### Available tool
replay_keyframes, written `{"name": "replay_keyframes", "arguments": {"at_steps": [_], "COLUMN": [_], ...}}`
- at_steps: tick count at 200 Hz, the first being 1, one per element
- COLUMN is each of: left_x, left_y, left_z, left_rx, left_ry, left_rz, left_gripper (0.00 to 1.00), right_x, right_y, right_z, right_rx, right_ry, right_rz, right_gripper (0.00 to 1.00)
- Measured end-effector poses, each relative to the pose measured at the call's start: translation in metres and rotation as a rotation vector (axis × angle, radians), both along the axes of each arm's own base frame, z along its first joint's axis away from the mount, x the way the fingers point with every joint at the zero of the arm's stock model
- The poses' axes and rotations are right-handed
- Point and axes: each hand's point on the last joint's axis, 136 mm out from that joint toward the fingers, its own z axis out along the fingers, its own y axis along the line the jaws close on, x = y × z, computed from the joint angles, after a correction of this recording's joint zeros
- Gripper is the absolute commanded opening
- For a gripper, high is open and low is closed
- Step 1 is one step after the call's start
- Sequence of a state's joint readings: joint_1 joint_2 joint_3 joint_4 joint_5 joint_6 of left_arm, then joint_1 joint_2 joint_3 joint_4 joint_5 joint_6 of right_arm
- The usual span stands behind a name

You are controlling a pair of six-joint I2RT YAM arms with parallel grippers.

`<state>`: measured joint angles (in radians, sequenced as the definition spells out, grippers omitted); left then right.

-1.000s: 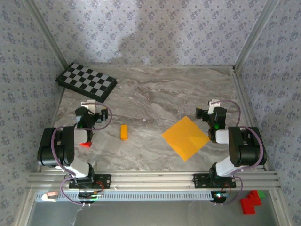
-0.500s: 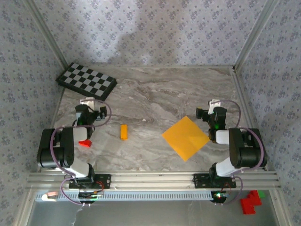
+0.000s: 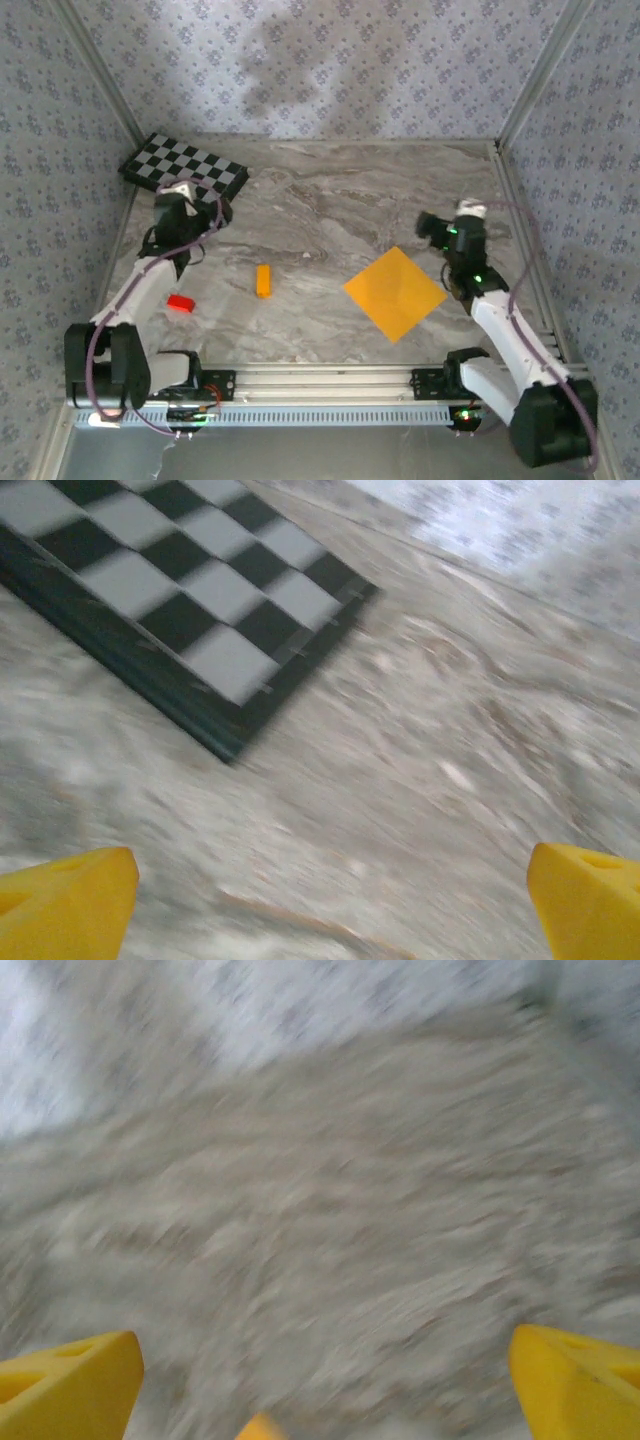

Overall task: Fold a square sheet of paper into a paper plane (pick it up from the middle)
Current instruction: Move the distractor to the middle-left of the table.

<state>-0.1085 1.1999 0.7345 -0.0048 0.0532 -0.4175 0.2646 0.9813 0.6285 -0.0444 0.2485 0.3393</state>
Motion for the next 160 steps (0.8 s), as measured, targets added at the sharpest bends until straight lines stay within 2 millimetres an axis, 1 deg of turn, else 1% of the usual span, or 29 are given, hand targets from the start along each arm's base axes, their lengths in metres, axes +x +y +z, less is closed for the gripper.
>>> {"name": "replay_keyframes", "arguments": {"at_steps": [2, 4, 5, 12, 13, 18, 26, 38, 53, 64, 78, 85, 99, 113, 137, 160], "left_x": [-0.003, -0.006, -0.007, -0.017, -0.018, -0.026, -0.039, -0.058, -0.079, -0.092, -0.106, -0.110, -0.117, -0.119, -0.119, -0.113], "left_y": [-0.006, -0.014, -0.016, -0.037, -0.039, -0.052, -0.073, -0.092, -0.106, -0.111, -0.115, -0.114, -0.104, -0.098, -0.095, -0.089], "left_z": [0.000, 0.000, 0.000, -0.002, -0.002, -0.004, -0.010, -0.021, -0.037, -0.048, -0.062, -0.069, -0.085, -0.096, -0.105, -0.116], "left_rx": [-0.002, -0.004, -0.004, 0.003, 0.004, 0.014, 0.031, 0.068, 0.146, 0.220, 0.309, 0.343, 0.405, 0.444, 0.459, 0.466], "left_ry": [0.005, 0.010, 0.012, 0.034, 0.036, 0.057, 0.093, 0.157, 0.246, 0.298, 0.361, 0.391, 0.457, 0.500, 0.528, 0.559], "left_rz": [-0.014, -0.034, -0.040, -0.091, -0.097, -0.133, -0.193, -0.248, -0.285, -0.299, -0.315, -0.314, -0.294, -0.280, -0.274, -0.247], "left_gripper": [1.00, 1.00, 1.00, 1.00, 1.00, 1.00, 0.99, 0.98, 0.99, 0.99, 0.99, 1.00, 0.99, 1.00, 0.99, 1.00], "right_x": [0.000, -0.001, -0.001, -0.004, -0.005, -0.009, -0.016, -0.030, -0.049, -0.061, -0.068, -0.071, -0.074, -0.074, -0.073, -0.072], "right_y": [0.005, 0.012, 0.019, 0.041, 0.046, 0.061, 0.078, 0.092, 0.096, 0.096, 0.094, 0.092, 0.087, 0.082, 0.075, 0.081], "right_z": [-0.001, -0.002, -0.004, -0.010, -0.012, -0.018, -0.031, -0.056, -0.087, -0.103, -0.114, -0.118, -0.124, -0.130, -0.145, -0.156], "right_rx": [-0.006, -0.013, -0.016, -0.039, -0.045, -0.064, -0.094, -0.143, -0.198, -0.209, -0.196, -0.190, -0.172, -0.144, -0.119, -0.097], "right_ry": [0.012, 0.029, 0.044, 0.099, 0.113, 0.157, 0.227, 0.340, 0.472, 0.549, 0.615, 0.639, 0.679, 0.715, 0.771, 0.799], "right_rz": [0.009, 0.026, 0.044, 0.098, 0.112, 0.149, 0.189, 0.226, 0.247, 0.260, 0.261, 0.257, 0.245, 0.226, 0.193, 0.205], "right_gripper": [0.97, 0.97, 0.97, 0.97, 0.97, 0.96, 0.96, 0.96, 0.97, 0.96, 0.95, 0.94, 0.91, 0.90, 0.90, 0.89]}}
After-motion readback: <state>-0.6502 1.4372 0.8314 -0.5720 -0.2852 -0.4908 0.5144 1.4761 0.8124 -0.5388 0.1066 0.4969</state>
